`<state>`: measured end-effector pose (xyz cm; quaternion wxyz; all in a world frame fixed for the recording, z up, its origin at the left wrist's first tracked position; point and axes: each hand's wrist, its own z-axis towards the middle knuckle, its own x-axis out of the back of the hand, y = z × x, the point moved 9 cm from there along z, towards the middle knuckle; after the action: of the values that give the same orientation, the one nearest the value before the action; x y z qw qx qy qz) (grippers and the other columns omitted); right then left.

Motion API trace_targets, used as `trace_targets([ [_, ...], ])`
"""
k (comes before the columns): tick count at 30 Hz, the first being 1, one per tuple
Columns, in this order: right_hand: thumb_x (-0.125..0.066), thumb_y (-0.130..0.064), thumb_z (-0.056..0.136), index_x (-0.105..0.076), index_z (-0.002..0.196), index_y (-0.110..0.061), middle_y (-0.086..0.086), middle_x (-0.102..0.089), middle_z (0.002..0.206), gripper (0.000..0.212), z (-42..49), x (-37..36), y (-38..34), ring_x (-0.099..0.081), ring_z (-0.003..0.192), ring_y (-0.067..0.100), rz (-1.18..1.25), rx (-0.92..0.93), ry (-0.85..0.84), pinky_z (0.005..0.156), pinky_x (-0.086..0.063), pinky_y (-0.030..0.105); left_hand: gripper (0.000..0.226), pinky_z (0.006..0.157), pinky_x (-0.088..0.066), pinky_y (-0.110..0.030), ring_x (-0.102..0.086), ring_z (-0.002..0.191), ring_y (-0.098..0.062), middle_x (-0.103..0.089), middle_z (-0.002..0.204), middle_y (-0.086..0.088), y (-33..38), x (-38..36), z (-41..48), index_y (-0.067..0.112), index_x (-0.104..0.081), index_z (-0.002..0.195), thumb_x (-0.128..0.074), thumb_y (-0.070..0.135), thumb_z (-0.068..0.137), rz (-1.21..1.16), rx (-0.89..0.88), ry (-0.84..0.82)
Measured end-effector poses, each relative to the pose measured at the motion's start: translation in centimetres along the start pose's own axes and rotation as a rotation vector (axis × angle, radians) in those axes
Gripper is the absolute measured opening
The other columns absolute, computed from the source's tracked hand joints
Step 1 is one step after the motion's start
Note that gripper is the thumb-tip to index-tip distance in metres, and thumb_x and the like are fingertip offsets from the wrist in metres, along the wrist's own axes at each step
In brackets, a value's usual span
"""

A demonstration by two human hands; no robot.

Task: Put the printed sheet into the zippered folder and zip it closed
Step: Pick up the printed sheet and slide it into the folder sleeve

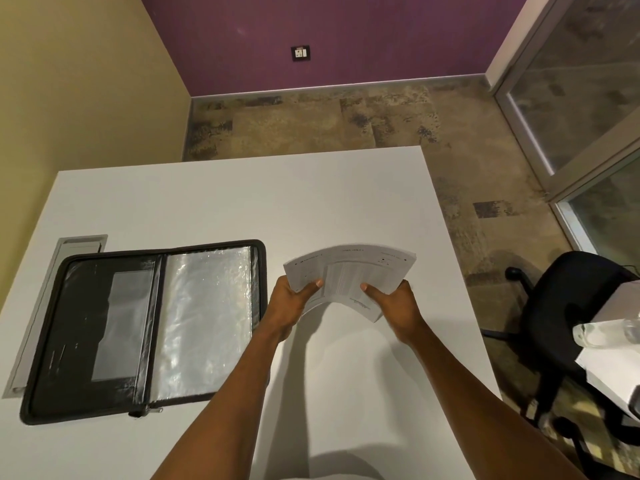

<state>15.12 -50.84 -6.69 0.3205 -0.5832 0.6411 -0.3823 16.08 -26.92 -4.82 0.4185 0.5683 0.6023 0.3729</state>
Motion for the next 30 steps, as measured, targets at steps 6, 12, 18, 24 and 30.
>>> trace_targets([
  [6, -0.079, -0.015, 0.09, -0.072, 0.115, -0.02, 0.005, -0.078, 0.113, 0.026, 0.1, 0.0, 0.6, -0.074, 0.108, 0.026, -0.036, 0.008, -0.023, 0.096, -0.06, 0.044, 0.024, 0.095, -0.061, -0.039, -0.075, 0.109, -0.02, -0.079, 0.115, -0.001, -0.9, 0.2, -0.2, 0.031, -0.076, 0.114, -0.077, 0.017, 0.094, -0.002, 0.006, 0.002],
  [12, -0.078, -0.019, 0.092, -0.07, 0.111, -0.029, 0.003, -0.077, 0.116, 0.022, -0.1, -0.4, 1.0, -0.072, 0.11, 0.023, -0.053, -0.005, -0.044, 0.101, -0.058, 0.047, 0.025, 0.098, -0.059, -0.039, -0.074, 0.112, -0.019, -0.079, 0.117, 0.001, -3.4, 0.0, -0.4, 0.029, -0.073, 0.119, -0.076, 0.019, 0.096, 0.028, 0.097, 0.004],
  [18, -0.076, -0.023, 0.094, -0.064, 0.136, -0.01, 0.007, -0.074, 0.127, 0.046, -0.1, -0.9, -1.1, -0.072, 0.115, 0.026, -0.178, 0.045, -0.142, 0.103, -0.057, 0.051, 0.024, 0.093, -0.062, -0.032, -0.077, 0.104, -0.012, -0.081, 0.11, 0.007, -3.2, 0.8, -0.3, 0.029, -0.07, 0.119, -0.075, 0.024, 0.096, 0.079, 0.134, -0.004],
  [24, -0.076, -0.03, 0.094, -0.068, 0.129, -0.033, -0.009, -0.076, 0.123, 0.036, -1.2, -3.5, -2.7, -0.074, 0.111, 0.012, -0.208, 0.06, -0.308, 0.092, -0.063, 0.033, 0.042, 0.103, -0.058, -0.038, -0.072, 0.12, -0.022, -0.076, 0.128, -0.004, -1.9, 3.3, -1.2, 0.011, -0.066, 0.137, -0.073, 0.013, 0.096, -0.062, 0.181, -0.094],
  [30, -0.078, -0.026, 0.092, -0.072, 0.122, -0.032, -0.01, -0.078, 0.118, 0.032, -2.3, -8.5, -2.8, -0.076, 0.107, 0.01, -0.206, 0.048, -0.321, 0.092, -0.06, 0.032, 0.044, 0.108, -0.054, -0.053, -0.071, 0.121, -0.031, -0.074, 0.13, -0.011, -1.6, 8.3, -3.0, 0.007, -0.064, 0.139, -0.073, 0.007, 0.096, -0.143, 0.217, -0.075],
])
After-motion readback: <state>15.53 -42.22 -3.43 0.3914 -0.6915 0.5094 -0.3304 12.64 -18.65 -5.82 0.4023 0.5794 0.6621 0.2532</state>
